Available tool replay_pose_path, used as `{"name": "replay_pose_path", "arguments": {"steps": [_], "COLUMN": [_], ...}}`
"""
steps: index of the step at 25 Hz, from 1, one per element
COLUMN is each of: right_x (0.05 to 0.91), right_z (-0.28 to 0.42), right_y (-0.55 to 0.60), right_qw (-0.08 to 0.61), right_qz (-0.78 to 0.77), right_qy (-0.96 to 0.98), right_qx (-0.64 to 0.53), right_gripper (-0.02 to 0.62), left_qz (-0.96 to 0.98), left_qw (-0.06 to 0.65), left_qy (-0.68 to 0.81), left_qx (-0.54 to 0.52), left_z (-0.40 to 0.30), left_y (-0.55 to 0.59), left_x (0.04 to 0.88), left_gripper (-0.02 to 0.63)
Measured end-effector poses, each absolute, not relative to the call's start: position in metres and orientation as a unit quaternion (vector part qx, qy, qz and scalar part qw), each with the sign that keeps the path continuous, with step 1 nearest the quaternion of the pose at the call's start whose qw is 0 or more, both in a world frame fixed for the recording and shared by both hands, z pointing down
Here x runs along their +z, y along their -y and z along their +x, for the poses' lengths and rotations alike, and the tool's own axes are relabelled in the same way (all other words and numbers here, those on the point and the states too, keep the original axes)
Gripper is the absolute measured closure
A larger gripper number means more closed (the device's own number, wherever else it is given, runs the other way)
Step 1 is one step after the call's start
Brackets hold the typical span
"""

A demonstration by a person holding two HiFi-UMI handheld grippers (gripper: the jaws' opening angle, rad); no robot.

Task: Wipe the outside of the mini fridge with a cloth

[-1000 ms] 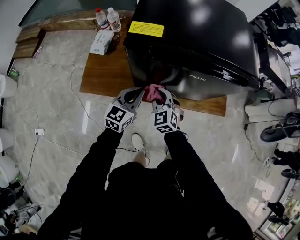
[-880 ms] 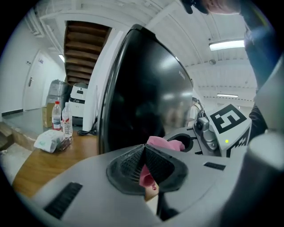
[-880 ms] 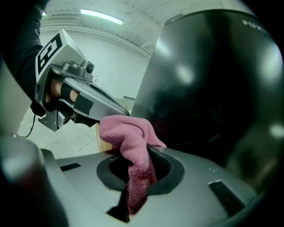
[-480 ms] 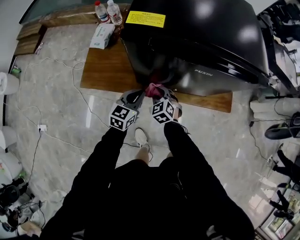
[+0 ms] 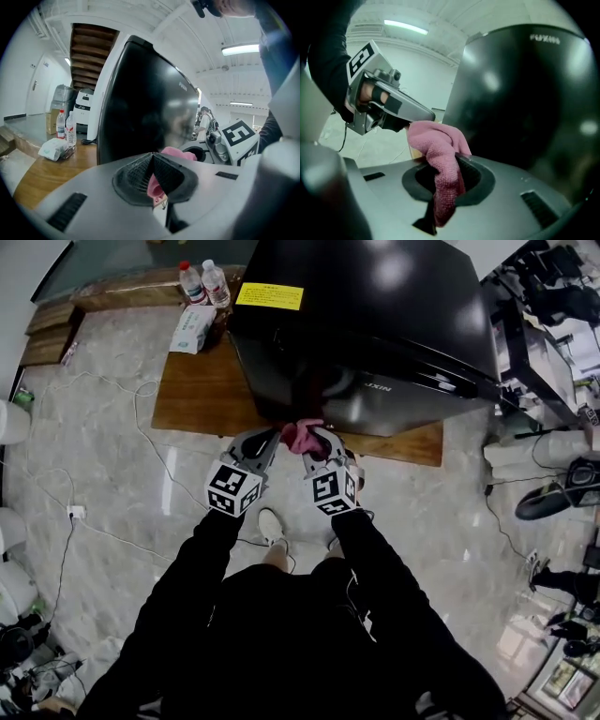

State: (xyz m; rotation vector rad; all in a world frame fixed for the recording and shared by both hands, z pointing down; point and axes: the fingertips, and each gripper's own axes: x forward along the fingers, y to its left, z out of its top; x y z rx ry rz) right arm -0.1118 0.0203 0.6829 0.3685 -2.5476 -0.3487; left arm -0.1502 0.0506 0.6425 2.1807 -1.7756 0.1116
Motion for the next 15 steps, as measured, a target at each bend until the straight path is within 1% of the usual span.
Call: {"name": "replay_pose_path", "arguments": {"steps": [7, 15], "right_x": [0.569, 0.476], "right_z": [-0.026, 0.055], "right_y": [-0.018, 0.012], "right_qw": [0.207, 0.176], "right_qz": [0.209, 0.303], "right_qy": [0.945, 0.92], "right_qx": [-0.143, -0.176], "right_gripper": [0.535, 0.535], "left_qz": [0.802, 0.832], "left_qw": [0.124, 0.068], "left_qy": [0.584, 0.55], "left_qx": [0.024, -0.004], "left_z": [-0.085, -0.013], "left_y": [-0.038, -0.017], "left_x": [0.557, 0.469], "left_gripper": [0.6, 0.6]}}
